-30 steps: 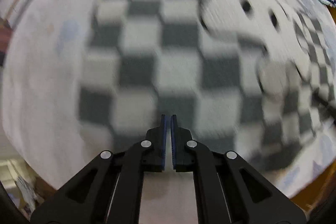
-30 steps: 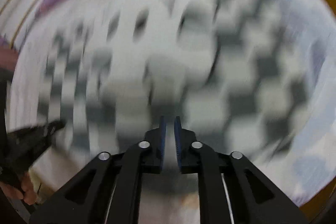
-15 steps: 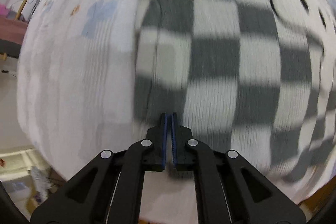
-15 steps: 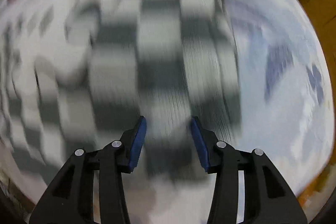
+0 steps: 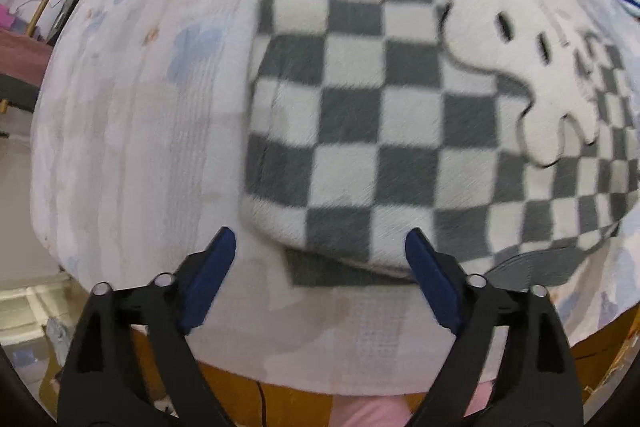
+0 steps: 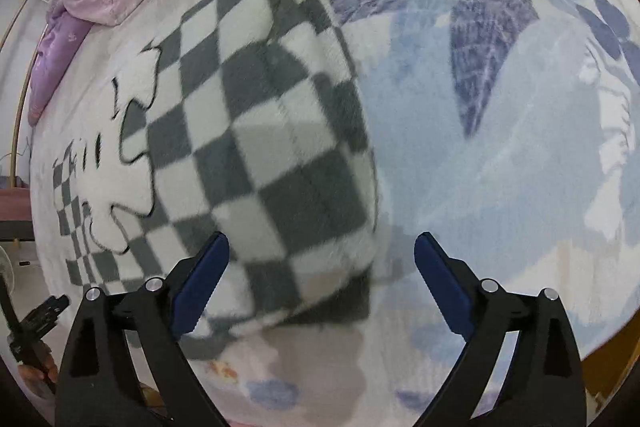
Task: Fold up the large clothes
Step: 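Grasp the bundle edge with the right gripper while the left gripper grasps it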
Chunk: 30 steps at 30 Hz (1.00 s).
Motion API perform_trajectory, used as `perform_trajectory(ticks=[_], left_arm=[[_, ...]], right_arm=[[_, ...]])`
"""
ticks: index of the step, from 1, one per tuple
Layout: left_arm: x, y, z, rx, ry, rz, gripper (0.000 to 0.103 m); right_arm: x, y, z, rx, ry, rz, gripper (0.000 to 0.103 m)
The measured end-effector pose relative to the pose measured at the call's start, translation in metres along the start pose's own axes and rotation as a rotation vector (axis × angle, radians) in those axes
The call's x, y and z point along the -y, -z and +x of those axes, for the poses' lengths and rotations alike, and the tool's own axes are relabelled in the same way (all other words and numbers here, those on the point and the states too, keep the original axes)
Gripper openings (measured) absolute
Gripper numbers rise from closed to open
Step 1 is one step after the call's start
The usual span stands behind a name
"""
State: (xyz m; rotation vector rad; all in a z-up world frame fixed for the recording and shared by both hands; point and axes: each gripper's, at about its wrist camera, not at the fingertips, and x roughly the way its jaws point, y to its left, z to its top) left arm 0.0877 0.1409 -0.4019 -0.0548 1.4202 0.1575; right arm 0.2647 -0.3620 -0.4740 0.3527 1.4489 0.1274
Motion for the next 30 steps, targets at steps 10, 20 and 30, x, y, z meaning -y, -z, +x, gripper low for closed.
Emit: perform_trajectory(ticks=[10, 20, 30], left_arm=[[0.020, -0.021, -0.023, 0.139, 0.079, 0.025, 0.089], [0.047, -0.058, -0.024, 0.252, 0.234, -0.083, 0.089], [0.108, -0.152, -0.010, 0.225, 0.237, 0.014, 0.051]], right_arm=[[0.028, -0.073, 0.057, -0.083, -0.249, 0.065, 0.097], [0.038, -0.060, 0.075, -0.257, -0.485, 0.318, 0.097], [-0.010, -0.044, 0.045, -0.154, -0.202, 0.258, 0.042]])
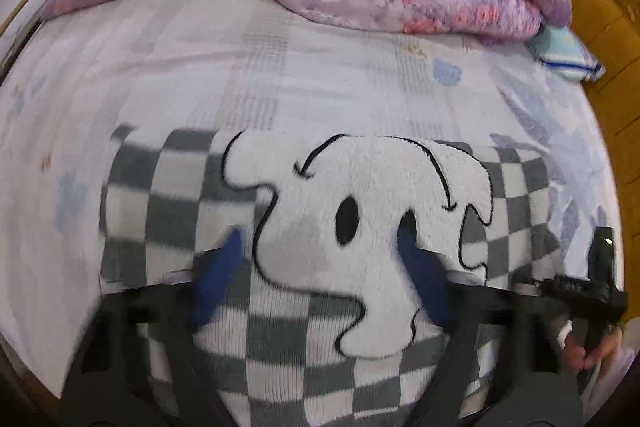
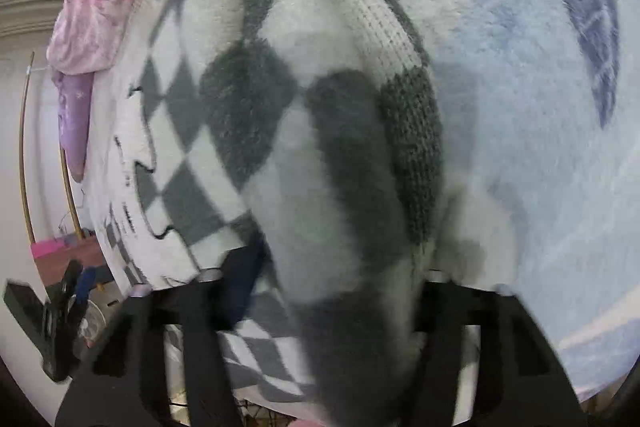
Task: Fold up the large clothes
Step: 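Grasp the bundle edge with the right gripper while the left gripper grasps it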
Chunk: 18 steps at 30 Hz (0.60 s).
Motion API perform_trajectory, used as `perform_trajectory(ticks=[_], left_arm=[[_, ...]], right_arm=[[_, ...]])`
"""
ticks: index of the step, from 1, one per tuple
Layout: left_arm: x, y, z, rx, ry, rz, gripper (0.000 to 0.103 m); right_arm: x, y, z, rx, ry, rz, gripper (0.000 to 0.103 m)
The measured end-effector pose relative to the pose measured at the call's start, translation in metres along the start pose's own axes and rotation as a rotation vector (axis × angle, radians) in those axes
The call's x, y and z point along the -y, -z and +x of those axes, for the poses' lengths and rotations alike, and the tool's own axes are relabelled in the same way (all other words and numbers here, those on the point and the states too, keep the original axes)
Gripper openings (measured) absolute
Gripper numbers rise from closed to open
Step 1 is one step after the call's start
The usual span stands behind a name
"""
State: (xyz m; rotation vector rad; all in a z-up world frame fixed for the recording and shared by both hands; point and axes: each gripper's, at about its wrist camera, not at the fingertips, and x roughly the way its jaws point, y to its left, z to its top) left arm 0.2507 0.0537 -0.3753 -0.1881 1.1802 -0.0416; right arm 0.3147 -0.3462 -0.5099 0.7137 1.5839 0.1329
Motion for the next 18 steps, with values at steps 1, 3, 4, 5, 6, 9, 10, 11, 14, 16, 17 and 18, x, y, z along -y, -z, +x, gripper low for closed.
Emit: perform_trajectory(ticks=[1, 3, 4, 5, 6, 9, 10, 11, 14, 16, 17, 18], left_arm=[[0.003, -0.007, 0.006, -0.025, 0.000, 0.005, 0.036], [0.011, -0.026, 0.020, -0.099, 0.024, 0.016, 0.023], [0.014, -0.032, 0.024, -0.111, 0.040, 0.018, 0.015], [0.015, -0.037, 0.025, -0.114, 0.058, 0.018, 0.014], [0.018, -0.046, 0.029, -0.120, 0.093, 0.013, 0.014], [0.024, -0.072, 0.053, -0.225, 0.148, -0.038, 0.014], [0.026, -0.079, 0.062, -0.255, 0.155, -0.046, 0.014], [0.030, -0.089, 0.074, -0.287, 0.163, -0.033, 0.014], [0.036, -0.111, 0.102, -0.374, 0.056, -0.008, 0.013], [0.037, -0.118, 0.125, -0.464, 0.058, -0.018, 0.013], [0.039, -0.118, 0.145, -0.538, 0.060, -0.015, 0.012], [0.041, -0.117, 0.158, -0.555, 0.043, -0.003, 0.012]], right_arm=[[-0.004, 0.003, -0.001, 0.011, 0.022, 0.001, 0.040], [-0.013, 0.006, -0.002, 0.021, 0.074, -0.016, 0.039], [-0.020, 0.004, 0.002, 0.020, 0.095, -0.035, 0.038], [-0.025, 0.005, 0.002, 0.017, 0.127, -0.061, 0.038], [-0.028, 0.006, 0.004, 0.014, 0.151, -0.077, 0.039], [-0.025, 0.003, 0.009, -0.006, 0.165, -0.053, 0.043], [-0.020, 0.000, 0.012, -0.018, 0.162, -0.042, 0.047], [-0.016, -0.002, 0.013, -0.028, 0.153, -0.035, 0.049], [-0.016, -0.008, 0.016, -0.048, 0.130, -0.037, 0.051], [-0.010, -0.011, 0.017, -0.071, 0.110, -0.035, 0.055], [-0.001, -0.013, 0.016, -0.089, 0.088, -0.025, 0.056], [0.002, -0.015, 0.017, -0.100, 0.074, -0.029, 0.056]])
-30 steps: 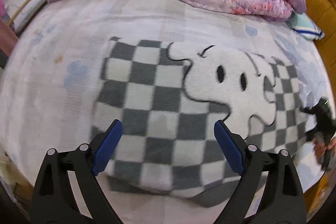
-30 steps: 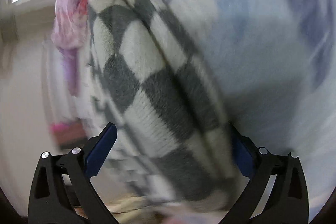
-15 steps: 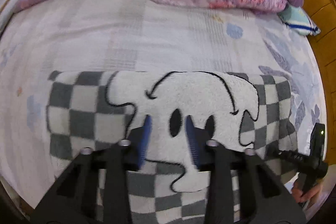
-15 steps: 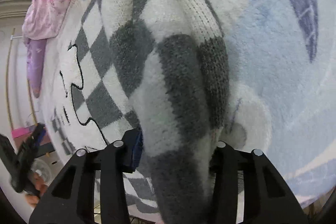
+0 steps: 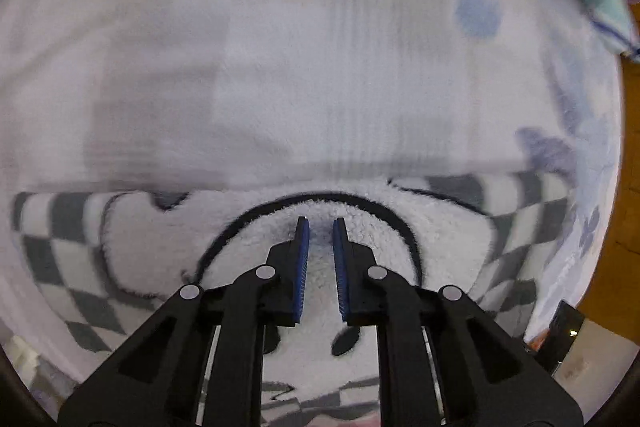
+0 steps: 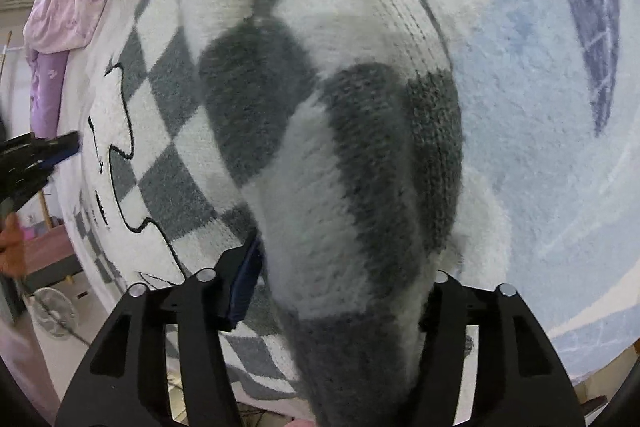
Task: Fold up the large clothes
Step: 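Grasp the bundle edge with the right gripper while the left gripper grasps it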
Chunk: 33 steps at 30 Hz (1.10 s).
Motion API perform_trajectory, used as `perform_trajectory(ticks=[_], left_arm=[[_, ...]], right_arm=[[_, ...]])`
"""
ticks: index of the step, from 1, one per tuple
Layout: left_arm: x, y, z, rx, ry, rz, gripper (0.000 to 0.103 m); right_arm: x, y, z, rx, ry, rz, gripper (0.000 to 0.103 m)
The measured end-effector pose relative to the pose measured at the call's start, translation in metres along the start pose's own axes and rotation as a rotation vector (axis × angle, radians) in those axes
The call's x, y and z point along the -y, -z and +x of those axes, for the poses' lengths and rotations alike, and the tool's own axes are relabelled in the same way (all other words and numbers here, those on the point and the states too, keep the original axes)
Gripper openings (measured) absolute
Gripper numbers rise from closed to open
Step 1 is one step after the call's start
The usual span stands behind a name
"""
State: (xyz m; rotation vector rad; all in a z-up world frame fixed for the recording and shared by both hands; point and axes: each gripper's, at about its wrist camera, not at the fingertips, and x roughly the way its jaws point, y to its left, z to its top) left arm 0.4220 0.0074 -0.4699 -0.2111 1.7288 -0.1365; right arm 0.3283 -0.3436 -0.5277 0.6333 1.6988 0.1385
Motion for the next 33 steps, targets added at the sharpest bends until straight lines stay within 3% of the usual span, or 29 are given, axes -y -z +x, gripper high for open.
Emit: perform_trajectory(ticks=[2, 4, 9, 11, 12, 15, 17, 19, 20, 22, 24, 26, 28, 29, 31, 33], left_arm=[[-0.003, -0.013, 0.020, -0.006, -0.001, -0.018, 0.011], [-0.013, -0.017, 0.022, -0.029, 0.045, -0.071, 0.011], [-0.011, 0.013, -0.003, -0.157, 0.077, -0.091, 0.008], [-0.006, 0.020, 0.022, -0.151, 0.018, -0.042, 0.008], [-0.008, 0.017, 0.031, -0.110, 0.027, -0.048, 0.007], [-0.030, 0.024, 0.024, -0.146, 0.126, -0.134, 0.007], [-0.027, 0.057, 0.019, -0.212, 0.016, -0.114, 0.002], [-0.016, 0.082, 0.029, -0.173, -0.028, -0.037, 0.003], [-0.015, 0.091, 0.043, -0.100, -0.040, -0.023, 0.003], [-0.025, 0.089, 0.048, -0.045, 0.013, -0.114, 0.002], [-0.030, 0.103, 0.034, -0.056, 0.048, -0.134, 0.001], [-0.019, 0.137, 0.022, -0.100, 0.028, -0.071, 0.001], [-0.015, 0.170, 0.055, -0.128, -0.031, -0.013, 0.001], [-0.023, 0.188, 0.093, -0.181, -0.033, -0.056, 0.001], [-0.019, 0.203, 0.084, -0.059, -0.049, -0.066, 0.002], [-0.010, 0.217, 0.071, 0.005, -0.084, -0.026, 0.002]], right_arm=[[0.004, -0.001, 0.001, -0.011, -0.024, -0.017, 0.060], [0.010, -0.001, 0.001, -0.015, -0.049, -0.023, 0.062], [0.001, 0.001, 0.000, -0.034, -0.004, -0.033, 0.063], [0.000, -0.002, 0.007, -0.028, -0.012, -0.038, 0.068], [0.000, -0.003, 0.009, -0.027, -0.024, -0.034, 0.068], [-0.002, -0.001, 0.006, -0.029, -0.016, -0.028, 0.067], [-0.005, 0.000, 0.005, -0.035, 0.014, -0.035, 0.067], [-0.007, -0.004, 0.009, -0.044, 0.028, -0.029, 0.069], [-0.007, -0.006, 0.011, -0.045, 0.025, -0.033, 0.070], [-0.007, -0.005, 0.011, -0.038, 0.007, -0.045, 0.070], [-0.004, -0.002, 0.008, -0.032, 0.002, -0.037, 0.068], [-0.010, -0.003, 0.008, -0.037, 0.023, -0.044, 0.068], [-0.013, -0.007, 0.014, -0.045, 0.036, -0.049, 0.070], [-0.015, -0.009, 0.017, -0.052, 0.033, -0.053, 0.072], [-0.017, -0.011, 0.017, -0.068, 0.024, -0.064, 0.071], [-0.019, -0.011, 0.014, -0.074, 0.023, -0.074, 0.069]])
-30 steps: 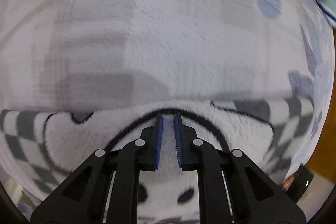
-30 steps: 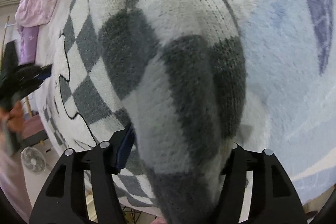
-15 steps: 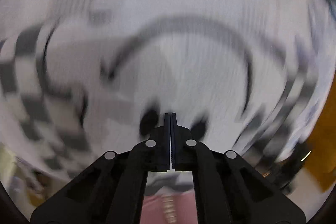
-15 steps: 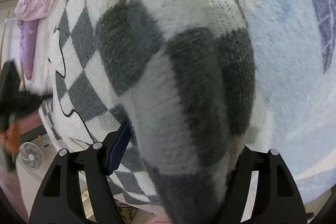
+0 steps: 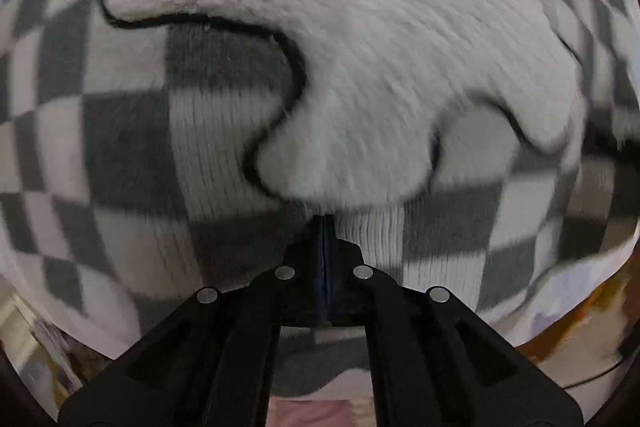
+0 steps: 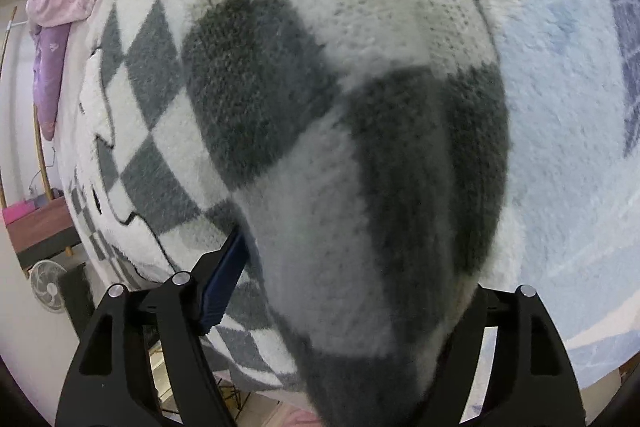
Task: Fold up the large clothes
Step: 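Grasp the bundle edge with the right gripper while the left gripper grasps it, then fold the grasped edge over the bundle with both grippers and release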
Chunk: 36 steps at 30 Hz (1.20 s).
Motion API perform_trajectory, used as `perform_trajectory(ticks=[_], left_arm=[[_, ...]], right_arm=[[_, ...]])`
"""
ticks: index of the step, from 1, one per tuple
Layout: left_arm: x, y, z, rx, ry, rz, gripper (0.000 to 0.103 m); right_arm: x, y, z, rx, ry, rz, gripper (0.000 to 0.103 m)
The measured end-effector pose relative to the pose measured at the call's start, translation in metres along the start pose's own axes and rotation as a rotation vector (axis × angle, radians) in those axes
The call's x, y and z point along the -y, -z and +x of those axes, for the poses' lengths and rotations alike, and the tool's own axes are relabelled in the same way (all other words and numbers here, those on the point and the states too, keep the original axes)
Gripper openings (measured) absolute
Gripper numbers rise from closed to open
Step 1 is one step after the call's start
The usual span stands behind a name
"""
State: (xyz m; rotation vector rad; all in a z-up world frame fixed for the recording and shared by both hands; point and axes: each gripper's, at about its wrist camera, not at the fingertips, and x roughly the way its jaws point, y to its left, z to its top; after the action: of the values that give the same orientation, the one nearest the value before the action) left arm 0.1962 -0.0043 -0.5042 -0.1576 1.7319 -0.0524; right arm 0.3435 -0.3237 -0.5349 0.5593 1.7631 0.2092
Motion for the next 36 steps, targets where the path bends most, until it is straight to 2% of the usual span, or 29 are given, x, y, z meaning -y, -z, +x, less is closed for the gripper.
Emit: perform_trajectory(ticks=[3, 6, 8, 10, 13, 14, 15, 18, 20, 22, 27, 29, 33, 36], left_arm=[[-0.015, 0.010, -0.003, 0.095, 0.082, -0.081, 0.002], [-0.016, 0.010, -0.007, 0.157, 0.085, -0.081, 0.002], [-0.017, 0.022, -0.007, 0.179, 0.057, -0.061, 0.002], [-0.007, 0.026, -0.011, 0.201, 0.030, -0.053, 0.002], [0.007, 0.033, -0.014, 0.218, 0.047, -0.079, 0.003], [0.004, 0.035, -0.013, 0.224, 0.052, -0.078, 0.003], [0.016, 0.039, -0.014, 0.228, 0.052, -0.062, 0.003], [0.012, 0.051, -0.018, 0.268, 0.053, -0.049, 0.003], [-0.007, 0.054, -0.027, 0.275, 0.109, -0.085, 0.002], [-0.018, 0.062, -0.048, 0.305, 0.130, -0.090, 0.001], [-0.066, 0.081, -0.129, 0.386, 0.110, -0.052, 0.001], [-0.092, 0.087, -0.164, 0.412, 0.062, -0.028, 0.002], [-0.145, 0.097, -0.204, 0.451, 0.037, -0.079, 0.002], [-0.186, 0.103, -0.221, 0.479, 0.006, -0.119, 0.002]], right_arm=[[0.003, 0.003, 0.001, 0.019, 0.009, -0.008, 0.069], [-0.005, 0.014, 0.000, 0.084, 0.004, -0.028, 0.063], [-0.026, 0.027, -0.006, 0.142, 0.022, -0.130, 0.038], [-0.046, 0.036, -0.014, 0.171, 0.072, -0.219, 0.035], [-0.072, 0.050, -0.027, 0.217, 0.099, -0.275, 0.034], [-0.082, 0.055, -0.031, 0.238, 0.119, -0.313, 0.034], [-0.099, 0.065, -0.037, 0.270, 0.121, -0.359, 0.033], [-0.139, 0.086, -0.047, 0.318, 0.148, -0.452, 0.032], [-0.160, 0.098, -0.052, 0.338, 0.157, -0.505, 0.032], [-0.189, 0.111, -0.059, 0.353, 0.161, -0.558, 0.032], [-0.263, 0.138, -0.068, 0.353, 0.146, -0.697, 0.032], [-0.291, 0.148, -0.065, 0.337, 0.127, -0.732, 0.032], [-0.356, 0.168, -0.035, 0.271, 0.127, -0.802, 0.032], [-0.399, 0.178, 0.006, 0.205, 0.133, -0.847, 0.032]])
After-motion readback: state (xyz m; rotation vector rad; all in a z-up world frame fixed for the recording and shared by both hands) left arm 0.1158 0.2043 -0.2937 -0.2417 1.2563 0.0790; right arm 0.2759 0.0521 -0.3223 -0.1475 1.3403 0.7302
